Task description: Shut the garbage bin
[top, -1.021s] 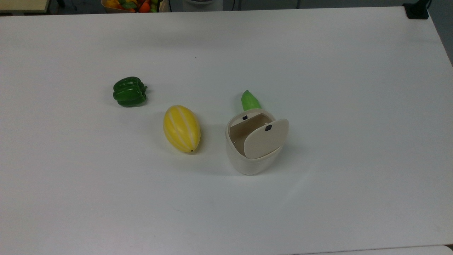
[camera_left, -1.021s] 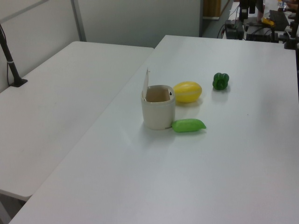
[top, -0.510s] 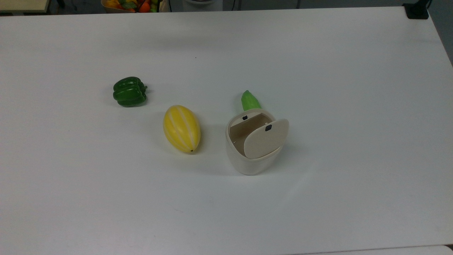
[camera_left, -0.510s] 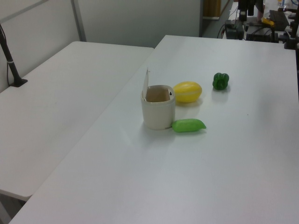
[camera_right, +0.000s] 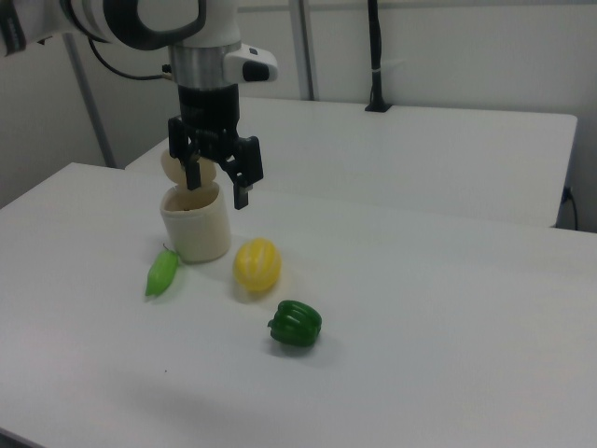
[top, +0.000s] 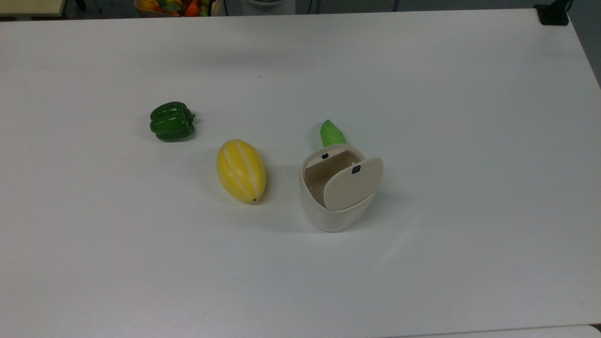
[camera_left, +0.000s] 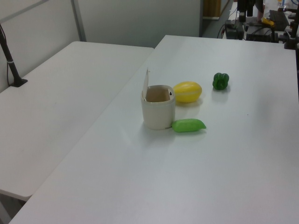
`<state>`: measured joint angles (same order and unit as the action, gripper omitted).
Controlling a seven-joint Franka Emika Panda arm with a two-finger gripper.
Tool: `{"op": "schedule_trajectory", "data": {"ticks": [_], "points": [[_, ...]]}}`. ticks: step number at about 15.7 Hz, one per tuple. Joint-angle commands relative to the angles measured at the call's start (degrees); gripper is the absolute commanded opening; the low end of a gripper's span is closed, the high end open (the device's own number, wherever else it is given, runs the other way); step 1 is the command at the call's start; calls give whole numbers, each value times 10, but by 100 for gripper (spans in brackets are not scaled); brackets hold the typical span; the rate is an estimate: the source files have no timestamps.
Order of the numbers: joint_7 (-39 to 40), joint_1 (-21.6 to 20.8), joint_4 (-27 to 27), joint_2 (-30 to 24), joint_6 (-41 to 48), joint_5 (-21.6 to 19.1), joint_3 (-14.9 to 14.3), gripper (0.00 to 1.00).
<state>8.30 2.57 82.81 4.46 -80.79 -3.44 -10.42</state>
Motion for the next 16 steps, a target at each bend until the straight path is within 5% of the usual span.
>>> {"op": "schedule_trajectory", "data": {"ticks": [1,2,5,8,11,16], "points": [[1,-26,1,-5,-15,-7,0,100],[2,-30,1,-8,-15,-7,0,100],[72,-36,-14,-8,-16,-12,1,46],[138,-41,-14,-8,-17,-25,2,18],[179,-51,-14,-8,-26,-34,1,3],[229,-50,-14,0,-50,-78,1,0]]}}
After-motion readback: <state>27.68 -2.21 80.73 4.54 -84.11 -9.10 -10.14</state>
